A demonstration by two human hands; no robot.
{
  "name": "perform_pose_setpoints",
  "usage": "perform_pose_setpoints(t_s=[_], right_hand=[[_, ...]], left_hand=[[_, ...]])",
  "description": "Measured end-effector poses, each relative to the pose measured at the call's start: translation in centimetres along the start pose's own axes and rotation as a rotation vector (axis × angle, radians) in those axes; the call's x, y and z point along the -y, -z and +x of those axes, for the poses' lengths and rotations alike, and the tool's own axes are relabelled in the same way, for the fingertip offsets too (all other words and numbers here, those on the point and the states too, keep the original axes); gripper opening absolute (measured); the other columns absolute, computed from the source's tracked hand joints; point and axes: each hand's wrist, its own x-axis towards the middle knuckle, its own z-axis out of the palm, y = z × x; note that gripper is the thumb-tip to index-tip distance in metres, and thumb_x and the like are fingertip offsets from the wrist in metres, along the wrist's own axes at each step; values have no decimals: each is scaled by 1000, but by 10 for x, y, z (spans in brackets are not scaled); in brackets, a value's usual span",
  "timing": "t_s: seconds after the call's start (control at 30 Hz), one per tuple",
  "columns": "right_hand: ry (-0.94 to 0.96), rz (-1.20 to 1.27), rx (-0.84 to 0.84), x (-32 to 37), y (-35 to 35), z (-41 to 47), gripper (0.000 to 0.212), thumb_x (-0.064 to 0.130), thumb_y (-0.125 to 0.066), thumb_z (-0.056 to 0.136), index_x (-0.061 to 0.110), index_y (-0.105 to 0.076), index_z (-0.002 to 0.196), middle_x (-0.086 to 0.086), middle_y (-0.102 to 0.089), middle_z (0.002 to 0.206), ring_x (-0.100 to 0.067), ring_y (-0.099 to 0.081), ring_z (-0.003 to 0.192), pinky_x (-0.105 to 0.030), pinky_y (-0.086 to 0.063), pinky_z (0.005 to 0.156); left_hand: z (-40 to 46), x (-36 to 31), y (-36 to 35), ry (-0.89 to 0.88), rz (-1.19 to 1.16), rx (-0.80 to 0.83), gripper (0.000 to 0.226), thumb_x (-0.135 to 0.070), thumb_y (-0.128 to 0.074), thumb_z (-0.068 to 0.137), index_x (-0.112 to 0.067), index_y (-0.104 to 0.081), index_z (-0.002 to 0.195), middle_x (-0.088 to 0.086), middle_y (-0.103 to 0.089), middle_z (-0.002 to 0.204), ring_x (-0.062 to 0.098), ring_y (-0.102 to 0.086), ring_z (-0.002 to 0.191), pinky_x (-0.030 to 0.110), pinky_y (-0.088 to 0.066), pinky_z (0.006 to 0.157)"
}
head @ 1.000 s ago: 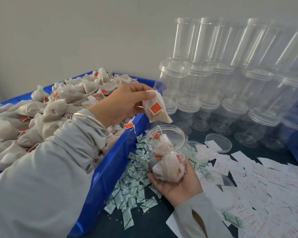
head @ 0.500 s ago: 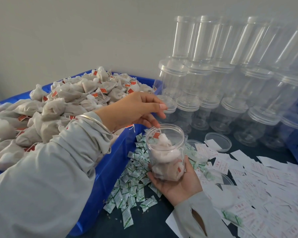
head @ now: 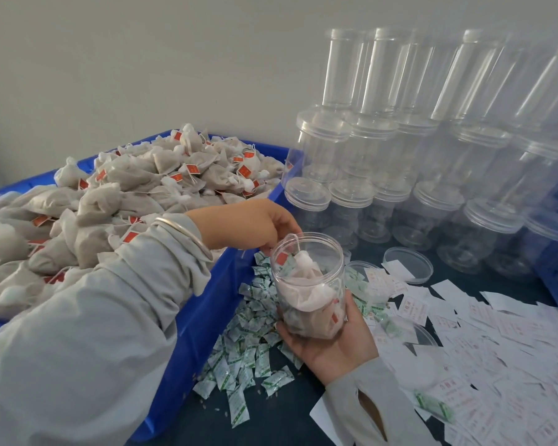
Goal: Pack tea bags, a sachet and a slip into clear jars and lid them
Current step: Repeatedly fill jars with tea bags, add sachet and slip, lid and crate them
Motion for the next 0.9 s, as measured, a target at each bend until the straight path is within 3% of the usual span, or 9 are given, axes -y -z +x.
perform_pose_setpoints(t_s=[0.1, 0.23, 0.4, 0.53, 0.67, 0.9], right_hand=[[-1, 2, 0, 0, 0, 0, 60, 61, -42, 87, 11, -61, 114, -23, -63, 114, -40, -58, 100, -46, -48, 78], [-3, 4, 10, 0, 0, -1, 60, 61, -42, 86, 12, -61, 116, -22, -61, 119, -40, -57, 103, -46, -47, 76], [4, -3, 4, 0, 1, 0, 60, 62, -41, 87, 11, -63, 112, -23, -66, 110, -40, -59, 98, -45, -48, 76], [1, -7, -2, 0, 2, 1, 62, 63, -42, 86, 10, -64, 110, -24, -68, 106, -41, -59, 102, -45, -49, 78], [-5, 6, -4, 0, 1, 2, 62, 63, -42, 86, 12, -61, 115, -24, -63, 116, -42, -57, 106, -45, -49, 77], [-17, 8, 14, 0, 2, 3, 63, 63, -44, 85, 13, -61, 118, -24, -63, 116, -42, -57, 107, -45, -50, 75]], left_hand=[[-3, 0, 6, 6, 5, -35, 31, 3, -58, 83, -25, -66, 94, 8, -67, 85, 14, -53, 63, 25, -46, 64], [-5, -2, 6, -3, -5, -74, 26, 0, -57, 84, -23, -67, 91, 19, -68, 91, 8, -50, 55, 18, -44, 55], [-3, -1, 6, 27, -41, -64, 22, -1, -56, 88, -19, -67, 92, 8, -69, 83, 8, -61, 65, 21, -50, 63], [-6, -1, 11, 36, -164, -36, 19, 2, -59, 87, -14, -66, 95, 10, -72, 81, 15, -68, 72, 23, -58, 72], [-10, -2, 12, 13, -70, -47, 19, -8, -70, 82, -19, -65, 97, 7, -72, 79, 10, -70, 72, 16, -56, 68], [-10, -4, 13, 31, -100, -88, 12, -5, -64, 87, -15, -66, 93, 1, -69, 67, 8, -68, 63, 19, -57, 65]])
